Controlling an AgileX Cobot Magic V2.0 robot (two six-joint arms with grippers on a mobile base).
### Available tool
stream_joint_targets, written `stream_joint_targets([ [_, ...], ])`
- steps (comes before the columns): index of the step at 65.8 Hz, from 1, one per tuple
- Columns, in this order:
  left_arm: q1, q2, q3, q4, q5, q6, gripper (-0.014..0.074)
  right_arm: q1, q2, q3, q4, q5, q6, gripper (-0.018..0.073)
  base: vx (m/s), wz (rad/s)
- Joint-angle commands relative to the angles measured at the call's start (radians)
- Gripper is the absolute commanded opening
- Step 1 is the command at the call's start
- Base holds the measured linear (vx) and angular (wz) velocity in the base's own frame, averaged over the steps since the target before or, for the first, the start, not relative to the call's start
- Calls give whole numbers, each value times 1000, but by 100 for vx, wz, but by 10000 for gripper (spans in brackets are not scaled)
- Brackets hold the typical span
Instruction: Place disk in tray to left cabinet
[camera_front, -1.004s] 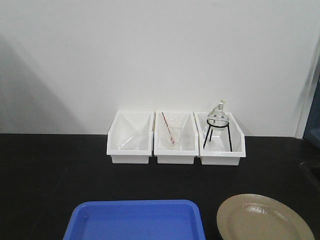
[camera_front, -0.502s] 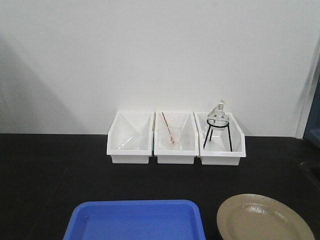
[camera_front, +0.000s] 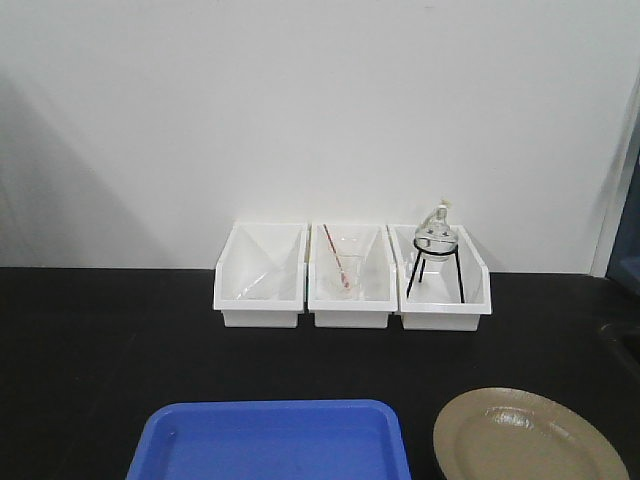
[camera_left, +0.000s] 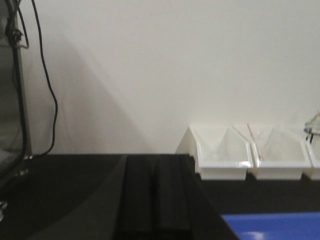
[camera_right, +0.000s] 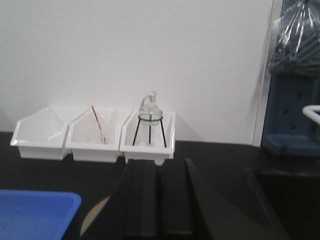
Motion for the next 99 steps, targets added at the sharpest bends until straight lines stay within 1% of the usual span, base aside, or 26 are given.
stream_joint_targets([
  [1,1,83,-64,-6,-3,25,-6,-5,88,-80,-48,19,4,4,0,0],
  [7,1,151,-63,-6,-9,25,-4,-5,162,-81,-86,14,5,12,0,0],
  [14,1,214,-63,-6,-3,25,7,-5,242,-81,-82,13,22,22,0,0],
  [19,1,253,-63,-6,-3,25,41,-5,305,-81,-77,13,35,45,0,0],
  [25,1,285,-63,-6,-3,25,103,-5,355,-81,-77,13,65,90,0,0],
  [31,1,305,-63,-6,-3,25,192,-5,406,-81,-77,13,76,166,0,0],
  [38,1,313,-63,-6,-3,25,307,-5,467,-81,-77,12,76,302,0,0],
  [46,1,313,-63,-6,-3,24,371,-5,530,-81,-75,-19,93,459,0,0],
  [51,1,313,-63,-6,-3,24,380,-5,571,-81,-45,-43,120,518,0,0],
  [55,1,313,-63,-7,-3,24,380,-5,601,-81,22,-55,164,536,0,0],
  [60,1,313,-63,-7,-4,24,380,-5,628,-81,104,-68,210,532,0,0],
  [66,1,313,-63,-7,-4,24,380,-5,662,-97,144,-55,263,526,0,0],
  [72,1,313,-63,-7,-4,24,380,-9,727,-151,140,15,340,526,0,0],
  [77,1,313,-63,-7,-4,24,380,-49,799,-221,125,64,352,526,0,0],
  [80,1,313,-63,-7,-4,24,380,-101,850,-283,122,92,352,526,0,0],
  [87,1,313,-63,-7,-4,24,380,-261,969,-405,122,131,327,526,0,0],
  [88,1,313,-63,-7,-4,24,380,-287,983,-425,128,135,313,526,0,0],
  [92,1,313,-63,-7,-4,24,380,-342,1041,-474,154,156,259,526,0,0],
  [95,1,313,-63,-7,-4,24,380,-370,1096,-506,185,183,192,526,0,0],
  [99,1,313,-63,-7,-4,24,380,-395,1170,-547,250,210,86,526,0,0],
])
